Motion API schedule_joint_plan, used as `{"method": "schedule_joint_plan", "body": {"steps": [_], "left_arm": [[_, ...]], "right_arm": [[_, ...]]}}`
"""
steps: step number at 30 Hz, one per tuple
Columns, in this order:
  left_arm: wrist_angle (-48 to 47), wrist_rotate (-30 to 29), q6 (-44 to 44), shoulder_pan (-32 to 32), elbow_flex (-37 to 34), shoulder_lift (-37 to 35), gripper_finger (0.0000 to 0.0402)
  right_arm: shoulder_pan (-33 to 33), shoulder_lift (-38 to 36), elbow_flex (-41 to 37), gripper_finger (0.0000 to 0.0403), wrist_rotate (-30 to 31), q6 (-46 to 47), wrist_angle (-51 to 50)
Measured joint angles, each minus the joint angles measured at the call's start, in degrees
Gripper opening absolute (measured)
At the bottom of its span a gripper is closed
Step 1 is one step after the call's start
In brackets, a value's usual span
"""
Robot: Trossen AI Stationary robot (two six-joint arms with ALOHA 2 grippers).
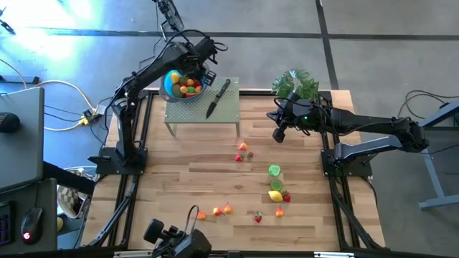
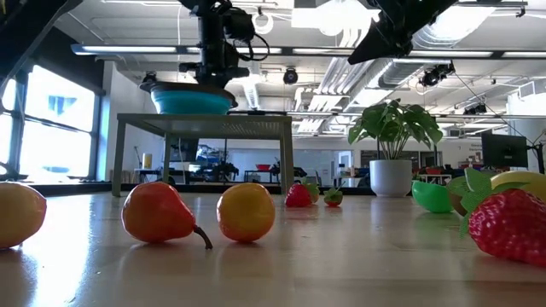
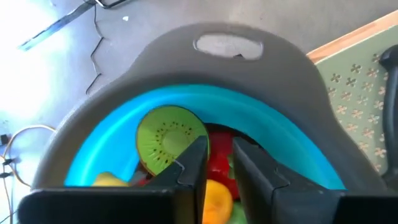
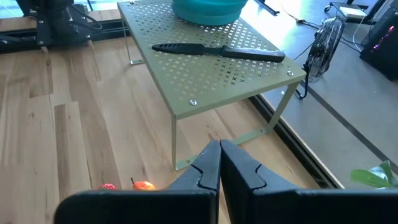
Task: Pick & Place Fruit
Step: Put the orange pear into the strainer bowl on the shelf
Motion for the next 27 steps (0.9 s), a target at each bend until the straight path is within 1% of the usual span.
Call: {"method": "schedule_joint_plan", "body": {"steps": [3, 10, 16, 19, 22, 24, 27], "left_arm": [[-1.2, 0.0, 0.0, 0.0, 2.0, 0.0, 0.0077], [-5.3, 0.2, 0.0, -0.2, 8.7, 0.0, 0.0078], [-6.5, 0.7, 2.3, -3.6, 9.7, 0.0, 0.0077], [-6.2, 0.8, 3.6, -6.5, 9.7, 0.0, 0.0061], [-4.8, 0.8, 4.9, -9.6, 9.7, 0.0, 0.0031], [-3.7, 1.5, 5.4, -11.4, 9.7, 0.0, 0.0010], [-3.4, 2.8, 5.7, -14.0, 9.6, -0.5, 0.0007]], "right_arm": [[0.0, 0.0, 0.0, 0.0002, 0.0, 0.0, 0.0], [0.0, 0.0, 0.0, 0.0002, 0.0, 0.0, 0.0], [0.0, 0.0, 0.0, 0.0002, 0.0, -0.6, 0.0], [0.0, 0.0, 0.0, 0.0002, 0.0, -0.7, 0.0], [0.0, 0.0, 0.0, 0.0002, -0.6, -0.7, 0.0], [0.0, 0.0, 0.0, 0.0002, -2.3, -0.7, -0.1], [0.0, 0.0, 0.0, 0.0002, -5.3, -0.7, -0.2]]}}
